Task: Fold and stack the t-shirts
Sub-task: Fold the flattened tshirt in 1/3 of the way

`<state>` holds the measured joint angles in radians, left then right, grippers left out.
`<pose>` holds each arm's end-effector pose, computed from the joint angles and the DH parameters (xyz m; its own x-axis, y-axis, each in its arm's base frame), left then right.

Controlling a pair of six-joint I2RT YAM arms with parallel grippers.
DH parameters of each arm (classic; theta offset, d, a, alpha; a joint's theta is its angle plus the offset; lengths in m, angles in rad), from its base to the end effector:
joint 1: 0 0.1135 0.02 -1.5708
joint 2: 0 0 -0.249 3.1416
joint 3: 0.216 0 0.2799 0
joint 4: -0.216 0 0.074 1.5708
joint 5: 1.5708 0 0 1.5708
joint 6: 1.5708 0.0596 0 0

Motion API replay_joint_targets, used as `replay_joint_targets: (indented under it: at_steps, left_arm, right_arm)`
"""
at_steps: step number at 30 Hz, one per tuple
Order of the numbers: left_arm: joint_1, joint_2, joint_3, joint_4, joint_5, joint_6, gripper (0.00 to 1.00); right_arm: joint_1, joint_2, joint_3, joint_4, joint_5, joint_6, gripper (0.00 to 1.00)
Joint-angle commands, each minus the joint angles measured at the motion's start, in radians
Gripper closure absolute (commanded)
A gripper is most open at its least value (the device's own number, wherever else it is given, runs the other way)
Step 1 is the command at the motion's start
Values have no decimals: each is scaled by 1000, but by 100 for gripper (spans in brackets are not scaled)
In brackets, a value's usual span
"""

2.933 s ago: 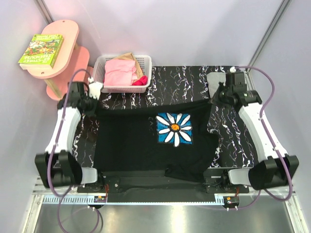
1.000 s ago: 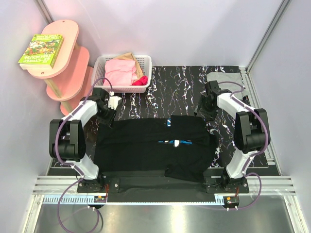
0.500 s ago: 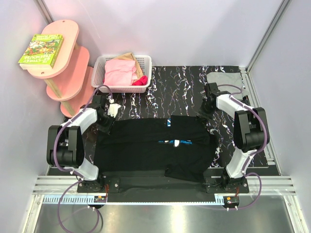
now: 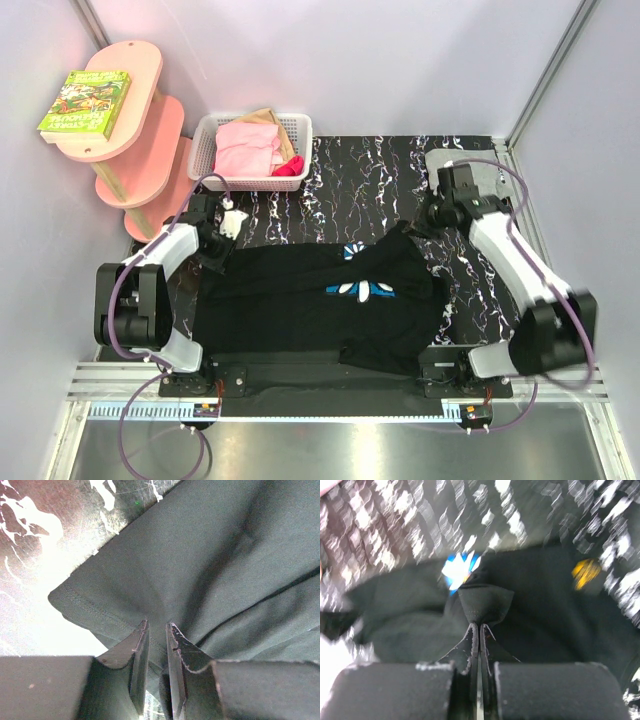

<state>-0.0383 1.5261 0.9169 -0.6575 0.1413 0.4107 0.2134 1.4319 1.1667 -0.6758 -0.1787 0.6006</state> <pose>0.3067 -0.0202 0.1281 -0.8422 0.4278 -0.3282 0.4541 0.8910 -0.0036 0.3332 0.0830 0.2391 -0.8272 0.3898 -0.4047 0.1900 0.8719 0.4514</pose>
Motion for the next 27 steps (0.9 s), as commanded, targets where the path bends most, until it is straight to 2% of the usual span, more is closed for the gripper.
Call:
replay_joint_targets:
  at_steps: [1,4,8,10,13,17,19,22,27]
  left_arm:
    - [-2,-52,5,27,-19,11,76]
    - [-2,-60,14,19,-26,13,76]
    - [-3,-61,42,9,-39,16,77]
    - [-2,-61,54,1,-42,14,77]
    - [-3,-64,74,-11,-45,13,77]
    - [-3,-73,89,-28,-51,13,77]
    - [-3,-78,88,-30,-57,14,77]
    - [-3,-84,89,-33,-65,16,77]
    - [-3,-87,80,-34,-69,16,77]
  right_arm:
    - [84,-186,-157,-123,-91,37,83]
    - [133,-277,-313,-149,-145,70,76]
    - [144,-324,-441,-172,-200,74,35]
    - [144,-309,-415,-200,-183,51,34]
    - [144,-237,-265,-217,-99,13,32]
    - [144,-49,-6,-202,-25,-37,27]
    - [142,42,43,-164,-11,-39,27]
    - [144,149,47,-81,-28,-35,28]
    - [144,211,-77,34,-88,-22,33]
